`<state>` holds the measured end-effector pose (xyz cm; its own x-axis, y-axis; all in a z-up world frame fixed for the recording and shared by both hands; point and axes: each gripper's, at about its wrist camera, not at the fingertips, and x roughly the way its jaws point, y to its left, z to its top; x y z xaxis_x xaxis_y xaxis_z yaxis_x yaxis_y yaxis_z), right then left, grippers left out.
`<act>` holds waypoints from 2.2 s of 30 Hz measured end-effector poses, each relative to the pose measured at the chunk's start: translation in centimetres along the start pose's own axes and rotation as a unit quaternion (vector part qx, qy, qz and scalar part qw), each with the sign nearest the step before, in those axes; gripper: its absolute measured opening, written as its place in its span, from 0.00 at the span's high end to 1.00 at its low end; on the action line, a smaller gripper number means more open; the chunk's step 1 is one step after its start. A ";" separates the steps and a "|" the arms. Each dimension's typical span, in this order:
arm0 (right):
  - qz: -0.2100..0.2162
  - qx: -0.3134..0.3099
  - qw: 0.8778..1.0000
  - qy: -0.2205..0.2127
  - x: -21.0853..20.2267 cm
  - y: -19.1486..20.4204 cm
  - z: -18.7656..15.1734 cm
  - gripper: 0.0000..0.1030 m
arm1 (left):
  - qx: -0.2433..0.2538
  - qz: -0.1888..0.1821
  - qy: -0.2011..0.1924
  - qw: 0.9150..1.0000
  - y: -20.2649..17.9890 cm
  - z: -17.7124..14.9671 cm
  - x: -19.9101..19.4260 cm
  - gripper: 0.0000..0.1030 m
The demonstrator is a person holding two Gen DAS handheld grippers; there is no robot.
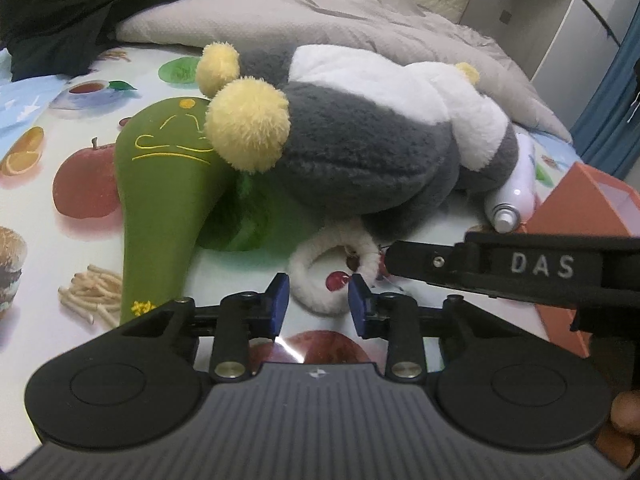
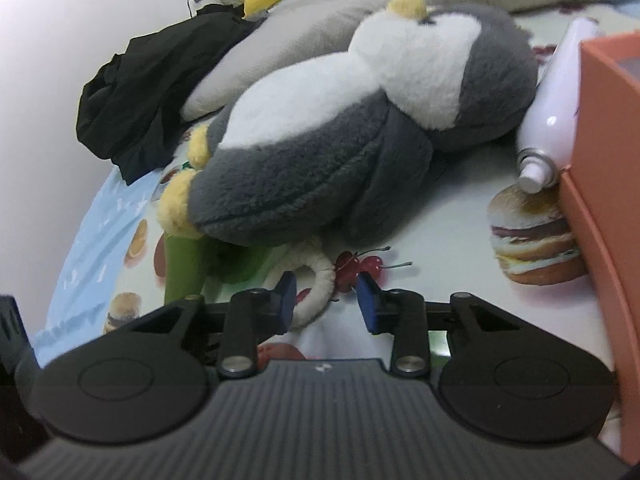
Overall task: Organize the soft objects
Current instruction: 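Close the right tool and left tool together on the white ring toy, then lift the ring toy with both tools and carry it over the pink box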
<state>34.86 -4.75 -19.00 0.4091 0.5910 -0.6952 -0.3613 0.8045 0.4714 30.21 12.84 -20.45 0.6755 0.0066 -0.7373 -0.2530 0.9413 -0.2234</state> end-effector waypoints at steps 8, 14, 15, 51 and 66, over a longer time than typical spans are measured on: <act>-0.006 -0.012 1.000 0.021 2.8 0.2 0.6 0.70 | -0.003 0.011 -0.005 1.000 0.2 0.3 1.1 0.70; -0.009 -0.046 0.998 0.032 4.0 1.2 0.8 0.86 | -0.006 0.009 -0.003 1.000 0.5 0.1 1.3 0.89; -0.009 -0.048 0.998 0.033 4.0 1.3 0.8 0.86 | -0.006 0.009 -0.003 1.000 0.5 0.1 1.2 0.90; -0.055 -0.084 0.995 -0.016 -14.7 2.7 -7.2 0.89 | 0.025 -0.061 -0.033 0.997 -6.7 -6.5 -14.5 0.92; -0.086 -0.074 0.990 -0.089 -23.9 -0.2 -3.6 0.89 | 0.062 -0.124 -0.059 0.989 -16.1 -1.4 -18.2 0.92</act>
<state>22.14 -19.30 -4.44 0.6115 0.4567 -0.6462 -0.3862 0.8850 0.2601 21.05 -2.92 -4.32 0.7836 -0.1981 -0.5888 0.0125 0.9526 -0.3040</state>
